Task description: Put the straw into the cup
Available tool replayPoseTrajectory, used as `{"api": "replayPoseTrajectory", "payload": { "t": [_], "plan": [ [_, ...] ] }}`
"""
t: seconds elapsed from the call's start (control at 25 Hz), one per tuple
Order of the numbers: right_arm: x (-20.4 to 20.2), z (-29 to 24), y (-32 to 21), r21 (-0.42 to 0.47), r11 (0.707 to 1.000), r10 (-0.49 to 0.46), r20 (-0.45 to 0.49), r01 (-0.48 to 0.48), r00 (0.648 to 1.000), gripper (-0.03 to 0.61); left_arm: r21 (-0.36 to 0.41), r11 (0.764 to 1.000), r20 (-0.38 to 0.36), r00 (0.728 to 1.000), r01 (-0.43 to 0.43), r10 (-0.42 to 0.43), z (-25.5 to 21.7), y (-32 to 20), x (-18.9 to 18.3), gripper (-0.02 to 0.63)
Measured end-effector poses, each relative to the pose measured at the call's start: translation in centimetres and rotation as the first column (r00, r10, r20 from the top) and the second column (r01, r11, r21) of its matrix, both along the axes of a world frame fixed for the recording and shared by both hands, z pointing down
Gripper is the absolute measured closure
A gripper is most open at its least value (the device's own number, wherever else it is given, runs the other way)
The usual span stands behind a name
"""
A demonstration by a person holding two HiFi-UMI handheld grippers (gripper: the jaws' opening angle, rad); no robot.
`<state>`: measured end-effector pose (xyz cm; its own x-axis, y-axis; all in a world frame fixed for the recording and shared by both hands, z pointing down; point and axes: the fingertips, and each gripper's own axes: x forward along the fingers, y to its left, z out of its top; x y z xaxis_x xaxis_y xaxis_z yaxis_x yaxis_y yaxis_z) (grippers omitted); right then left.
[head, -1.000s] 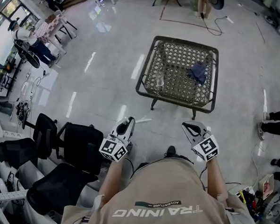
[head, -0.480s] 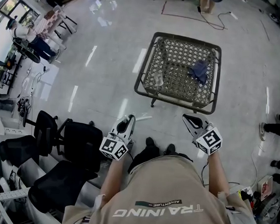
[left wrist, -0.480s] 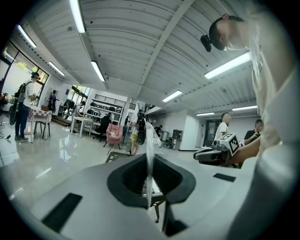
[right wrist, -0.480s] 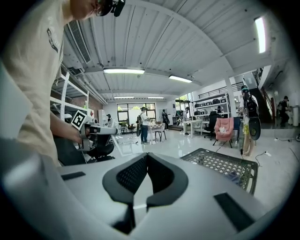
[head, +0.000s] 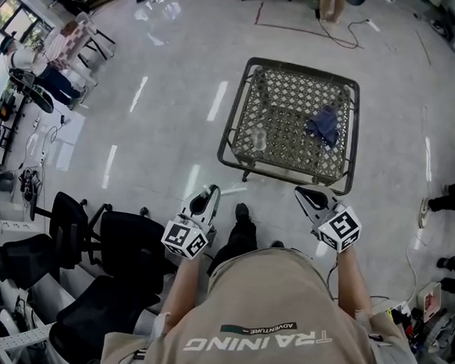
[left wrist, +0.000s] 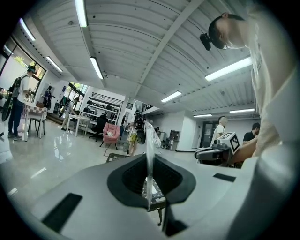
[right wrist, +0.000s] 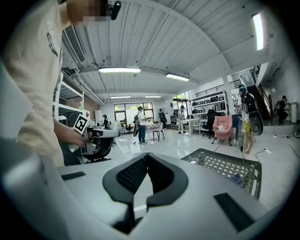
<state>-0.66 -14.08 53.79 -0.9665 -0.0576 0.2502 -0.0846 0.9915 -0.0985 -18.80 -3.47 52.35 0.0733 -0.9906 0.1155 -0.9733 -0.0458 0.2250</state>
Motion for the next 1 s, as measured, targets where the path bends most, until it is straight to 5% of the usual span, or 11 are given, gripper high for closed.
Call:
{"api": "replayPoseTrajectory", "payload": {
  "t": [0.48, 1.0],
  "plan": [
    [-8.4, -1.9, -4.7, 0.025, 0.992, 0.126, -0.01, -0.125, 0.992, 0.561, 0.038, 0.988, -0.001, 0.989, -0.151, 0.151, -1.4, -7.3, -8.8, 0.578],
    [-10.9, -1.5, -6.5, 0.033, 0.965, 0.263, -0.063, -0.261, 0.963, 0.561, 0.05, 0.943, -0.038, 0.942, -0.33, 0.332, -0.7, -13.6, -11.1, 0.578]
  ]
}}
